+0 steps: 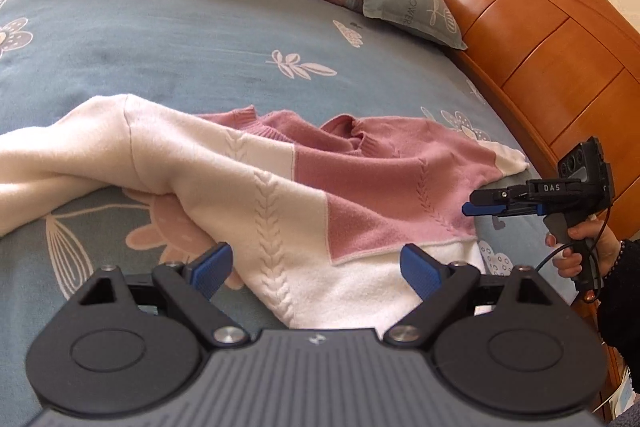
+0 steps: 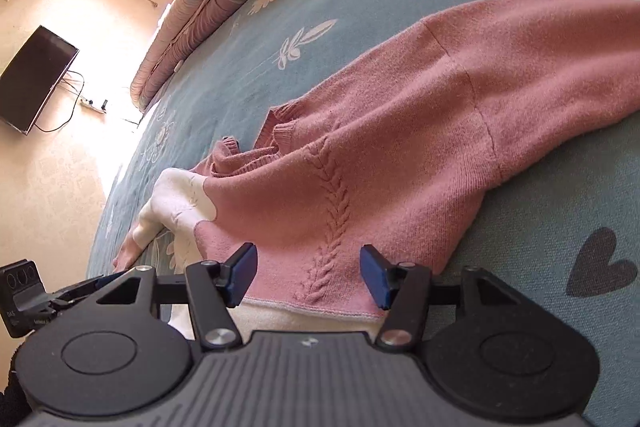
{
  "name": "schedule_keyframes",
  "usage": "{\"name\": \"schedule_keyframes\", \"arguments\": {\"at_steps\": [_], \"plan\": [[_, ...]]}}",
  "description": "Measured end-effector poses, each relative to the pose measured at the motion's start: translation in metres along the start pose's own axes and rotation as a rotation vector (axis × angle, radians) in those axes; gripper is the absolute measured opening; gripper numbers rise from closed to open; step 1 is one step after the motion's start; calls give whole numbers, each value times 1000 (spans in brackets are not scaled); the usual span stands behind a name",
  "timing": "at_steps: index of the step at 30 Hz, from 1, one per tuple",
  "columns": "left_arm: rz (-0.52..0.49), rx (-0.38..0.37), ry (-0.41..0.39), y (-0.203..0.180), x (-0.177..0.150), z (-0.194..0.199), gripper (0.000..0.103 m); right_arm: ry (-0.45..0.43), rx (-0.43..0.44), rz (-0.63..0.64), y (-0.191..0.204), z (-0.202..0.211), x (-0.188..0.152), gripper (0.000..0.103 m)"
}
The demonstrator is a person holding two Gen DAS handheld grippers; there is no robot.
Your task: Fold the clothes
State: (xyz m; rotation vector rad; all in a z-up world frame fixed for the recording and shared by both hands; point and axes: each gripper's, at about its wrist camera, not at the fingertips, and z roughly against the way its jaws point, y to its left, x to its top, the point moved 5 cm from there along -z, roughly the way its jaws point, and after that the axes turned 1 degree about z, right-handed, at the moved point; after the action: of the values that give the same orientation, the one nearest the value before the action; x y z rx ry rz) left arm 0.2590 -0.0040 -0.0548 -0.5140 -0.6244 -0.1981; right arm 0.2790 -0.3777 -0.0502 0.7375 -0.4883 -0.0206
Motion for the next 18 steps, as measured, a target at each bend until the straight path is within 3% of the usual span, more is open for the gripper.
{"name": "schedule_keyframes", "arguments": {"at_steps": [5,11,18], "plan": [[-16,-52,-37,-1,38,-26,90,25,18,230,31,-15,51,63],[-17,-80,-2,2,57,-73,90,81,36,442,53,-60,121,66],[4,-76,81,26,58,-117,90,263,17,630,41,-127,172,66]]}}
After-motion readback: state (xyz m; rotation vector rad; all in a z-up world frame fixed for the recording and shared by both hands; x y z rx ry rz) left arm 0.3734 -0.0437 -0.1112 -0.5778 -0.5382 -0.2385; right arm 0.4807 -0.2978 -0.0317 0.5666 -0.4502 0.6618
